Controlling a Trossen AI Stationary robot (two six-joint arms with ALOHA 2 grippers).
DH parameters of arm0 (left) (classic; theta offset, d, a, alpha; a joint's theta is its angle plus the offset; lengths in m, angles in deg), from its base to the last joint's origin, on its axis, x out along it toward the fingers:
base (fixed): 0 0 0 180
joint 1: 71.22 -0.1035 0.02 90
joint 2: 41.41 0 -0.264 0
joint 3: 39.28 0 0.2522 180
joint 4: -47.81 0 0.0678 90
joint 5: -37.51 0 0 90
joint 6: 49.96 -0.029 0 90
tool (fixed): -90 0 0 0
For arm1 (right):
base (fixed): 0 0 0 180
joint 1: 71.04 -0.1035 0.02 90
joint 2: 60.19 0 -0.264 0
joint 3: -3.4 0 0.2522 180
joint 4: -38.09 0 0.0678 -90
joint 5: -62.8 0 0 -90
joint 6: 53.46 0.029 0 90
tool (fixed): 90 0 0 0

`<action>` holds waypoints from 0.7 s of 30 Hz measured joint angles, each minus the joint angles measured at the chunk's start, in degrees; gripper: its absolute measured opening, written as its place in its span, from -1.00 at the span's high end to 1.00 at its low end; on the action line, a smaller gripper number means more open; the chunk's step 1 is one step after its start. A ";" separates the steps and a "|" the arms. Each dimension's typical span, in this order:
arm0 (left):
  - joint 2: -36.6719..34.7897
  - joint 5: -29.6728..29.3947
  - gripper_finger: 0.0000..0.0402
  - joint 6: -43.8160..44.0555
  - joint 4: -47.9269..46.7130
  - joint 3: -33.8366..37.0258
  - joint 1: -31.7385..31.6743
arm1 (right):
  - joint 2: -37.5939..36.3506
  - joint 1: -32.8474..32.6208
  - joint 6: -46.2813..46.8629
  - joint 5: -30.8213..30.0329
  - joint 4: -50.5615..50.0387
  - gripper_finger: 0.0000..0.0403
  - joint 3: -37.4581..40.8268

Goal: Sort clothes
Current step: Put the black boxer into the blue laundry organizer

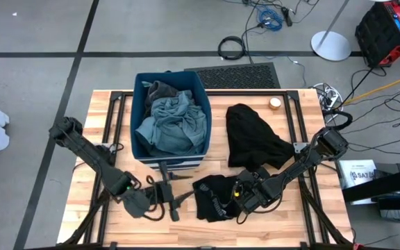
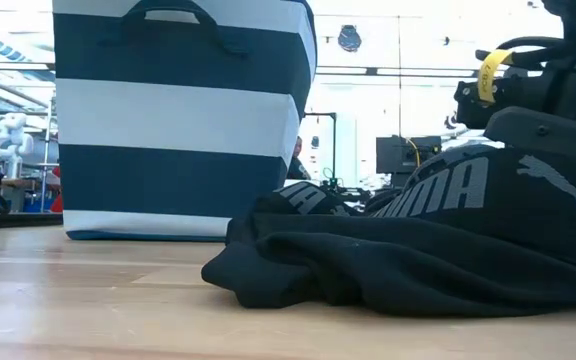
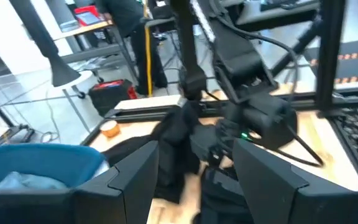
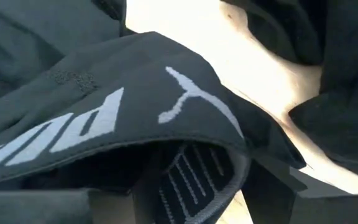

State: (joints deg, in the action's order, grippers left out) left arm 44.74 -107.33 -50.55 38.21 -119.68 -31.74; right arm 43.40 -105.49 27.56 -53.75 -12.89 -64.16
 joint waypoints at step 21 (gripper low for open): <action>-0.99 0.09 -0.08 -1.33 1.06 0.04 -1.86 | -1.86 -0.12 -2.64 3.35 -3.81 0.94 -0.15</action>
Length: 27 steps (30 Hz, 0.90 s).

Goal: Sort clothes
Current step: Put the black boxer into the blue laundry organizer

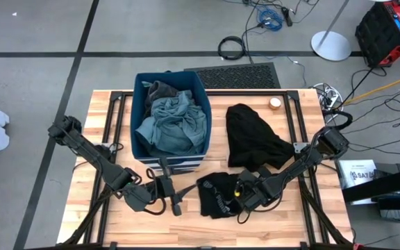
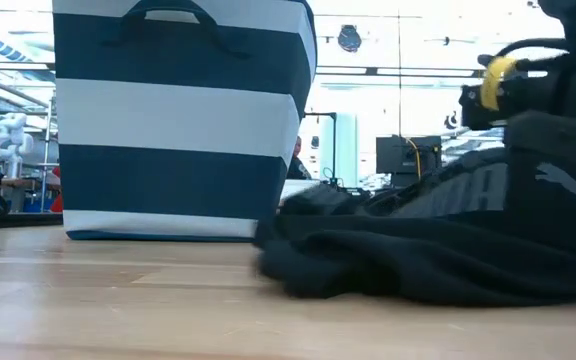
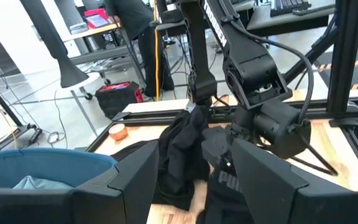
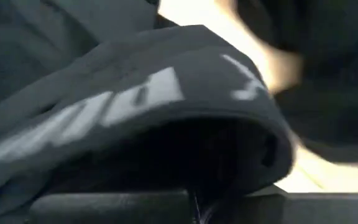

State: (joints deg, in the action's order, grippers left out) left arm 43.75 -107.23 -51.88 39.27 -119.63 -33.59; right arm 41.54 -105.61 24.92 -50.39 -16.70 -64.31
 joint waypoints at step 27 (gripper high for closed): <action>0.00 0.59 -0.08 0.05 -1.31 0.00 0.76 | 1.83 4.08 -22.12 -2.71 18.80 0.91 -10.49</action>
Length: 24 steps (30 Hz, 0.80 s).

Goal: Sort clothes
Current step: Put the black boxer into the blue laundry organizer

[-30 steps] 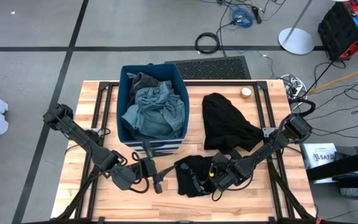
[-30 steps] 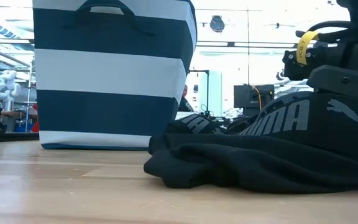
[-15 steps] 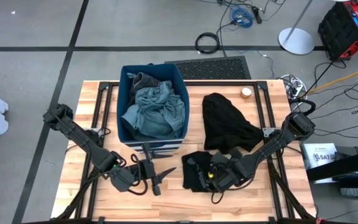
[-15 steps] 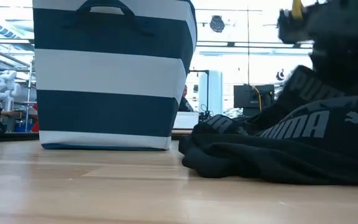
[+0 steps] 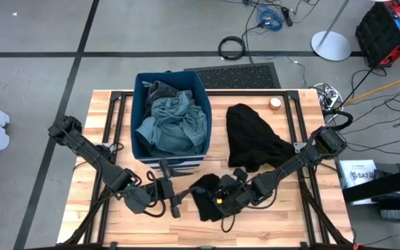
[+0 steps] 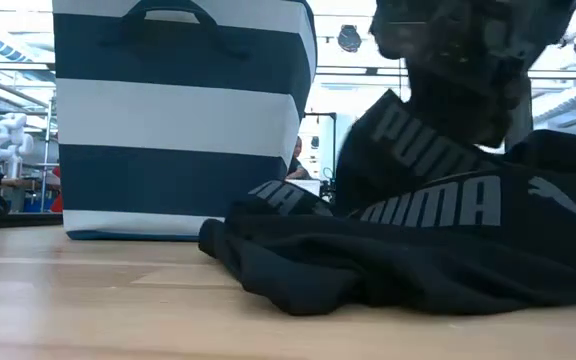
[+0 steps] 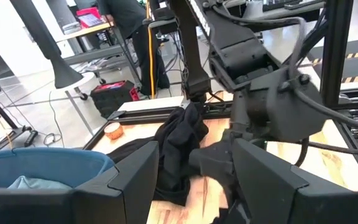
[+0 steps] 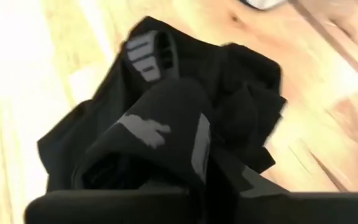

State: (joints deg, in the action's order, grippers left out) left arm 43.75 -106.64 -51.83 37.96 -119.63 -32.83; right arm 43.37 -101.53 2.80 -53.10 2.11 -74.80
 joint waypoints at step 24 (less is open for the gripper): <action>3.37 24.07 -0.08 11.97 -6.77 0.00 -2.47 | 2.65 -4.39 -18.61 8.01 15.55 0.52 -0.83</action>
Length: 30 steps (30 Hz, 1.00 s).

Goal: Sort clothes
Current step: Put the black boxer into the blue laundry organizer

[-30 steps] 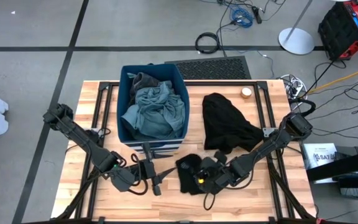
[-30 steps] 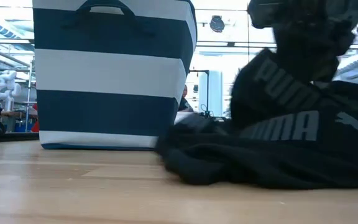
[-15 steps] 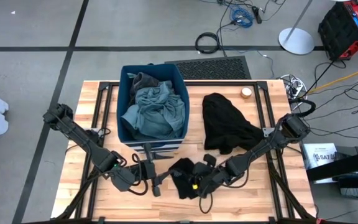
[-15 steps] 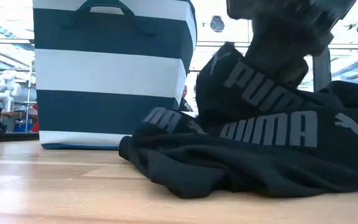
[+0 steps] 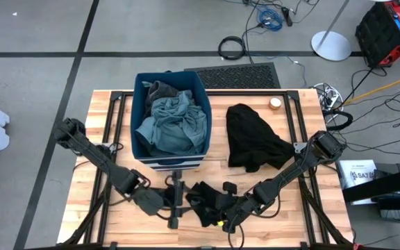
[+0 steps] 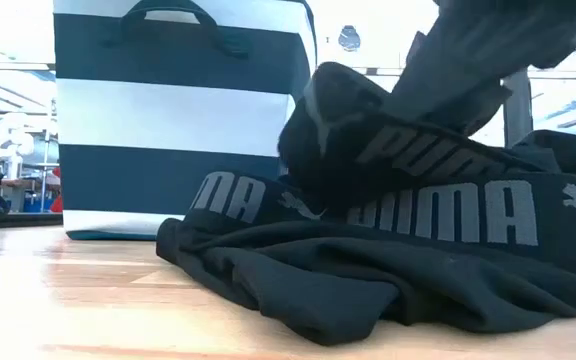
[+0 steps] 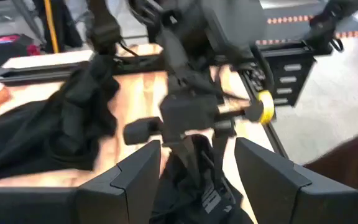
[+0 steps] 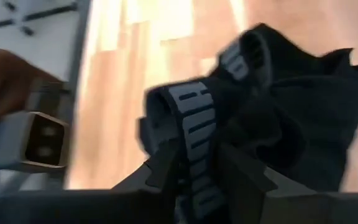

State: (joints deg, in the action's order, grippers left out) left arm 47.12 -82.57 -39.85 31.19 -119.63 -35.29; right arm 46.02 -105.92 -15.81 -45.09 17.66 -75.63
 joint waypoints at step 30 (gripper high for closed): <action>10.60 19.89 -0.08 -7.71 3.85 0.00 -12.50 | -6.14 -2.90 -4.01 12.02 7.27 0.50 -0.02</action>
State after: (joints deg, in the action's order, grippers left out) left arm 57.72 -62.69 -47.56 35.04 -119.63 -47.80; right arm 39.88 -108.83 -19.82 -33.07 24.93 -75.66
